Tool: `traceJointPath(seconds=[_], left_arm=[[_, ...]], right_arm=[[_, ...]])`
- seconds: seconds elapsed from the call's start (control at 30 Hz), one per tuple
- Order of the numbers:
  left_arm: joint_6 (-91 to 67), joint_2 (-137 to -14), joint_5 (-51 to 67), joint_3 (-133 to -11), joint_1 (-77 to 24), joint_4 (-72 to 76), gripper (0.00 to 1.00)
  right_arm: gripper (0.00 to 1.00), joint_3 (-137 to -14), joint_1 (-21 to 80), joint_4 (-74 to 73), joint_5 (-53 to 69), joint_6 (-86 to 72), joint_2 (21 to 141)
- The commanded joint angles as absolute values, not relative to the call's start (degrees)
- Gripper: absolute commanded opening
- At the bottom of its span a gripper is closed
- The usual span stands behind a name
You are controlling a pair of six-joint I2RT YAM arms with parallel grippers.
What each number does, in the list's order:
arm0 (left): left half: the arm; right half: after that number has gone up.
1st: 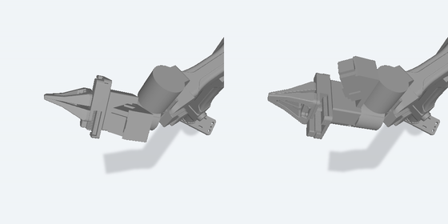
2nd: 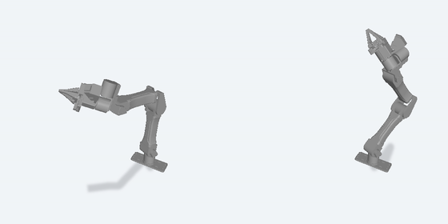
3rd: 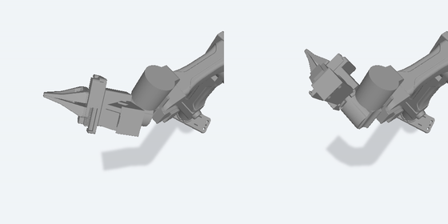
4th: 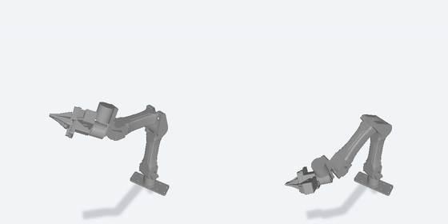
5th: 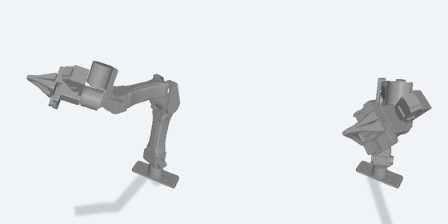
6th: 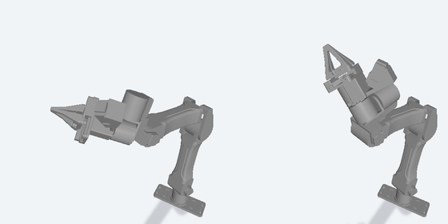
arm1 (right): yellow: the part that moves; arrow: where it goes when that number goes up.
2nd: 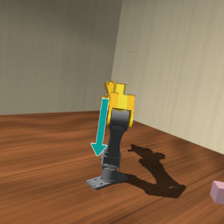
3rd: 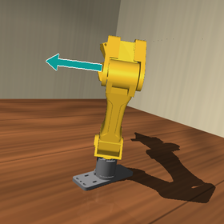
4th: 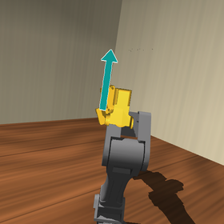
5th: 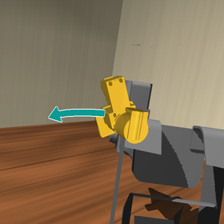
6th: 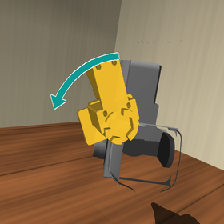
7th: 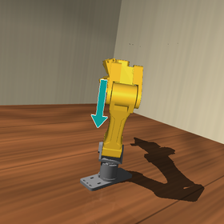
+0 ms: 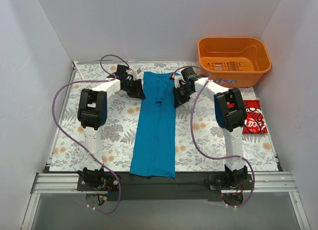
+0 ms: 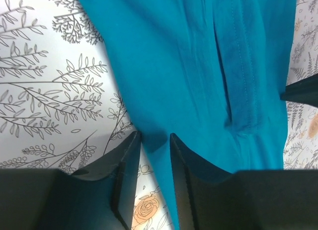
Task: Fold and stack the t-shirts
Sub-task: Fold the tshirt
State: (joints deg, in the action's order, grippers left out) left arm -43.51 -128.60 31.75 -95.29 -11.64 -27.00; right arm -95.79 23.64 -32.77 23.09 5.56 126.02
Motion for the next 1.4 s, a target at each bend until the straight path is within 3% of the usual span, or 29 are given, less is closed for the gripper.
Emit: traceJointPath(seconds=[0.0,0.03,0.2,0.97,1.13,1.17,1.2,1.27,1.37], left_arm=[[-43.2,-125.9,28.4,-92.8,-12.8,-31.4,0.27],[-43.6,-126.1,27.8,-92.8,-12.8,-31.4,0.25],[-44.4,-126.6,22.2,-93.4,-12.6,-31.8,0.0],[-45.4,-130.6,13.5,-98.0,-9.4,-30.9,0.0],[-44.7,-131.8,17.8,-100.1,-9.0,-30.8,0.0],[-45.2,-131.6,19.2,-100.4,-9.0,-30.9,0.01],[-45.3,-131.2,21.2,-100.3,-9.0,-30.9,0.12],[-45.8,-129.2,24.2,-99.2,-9.0,-31.4,0.22],[-45.9,-124.9,26.8,-94.7,-9.0,-31.6,0.36]], right_arm=[[0.1,-95.1,23.8,-33.8,22.4,5.1,127.3],[0.02,-95.1,23.8,-33.8,22.2,5.3,127.4],[0.01,-94.8,23.5,-34.1,18.7,6.6,126.9],[0.01,-105.5,21.8,-33.7,9.8,13.7,134.9],[0.01,-108.5,22.1,-33.9,13.9,13.4,136.2],[0.01,-109.0,22.4,-34.4,15.6,13.4,135.6],[0.04,-108.8,22.6,-34.5,16.9,13.4,135.1],[0.22,-107.6,22.6,-34.5,18.5,11.7,133.0],[0.33,-104.1,22.5,-34.9,19.6,10.6,129.5]])
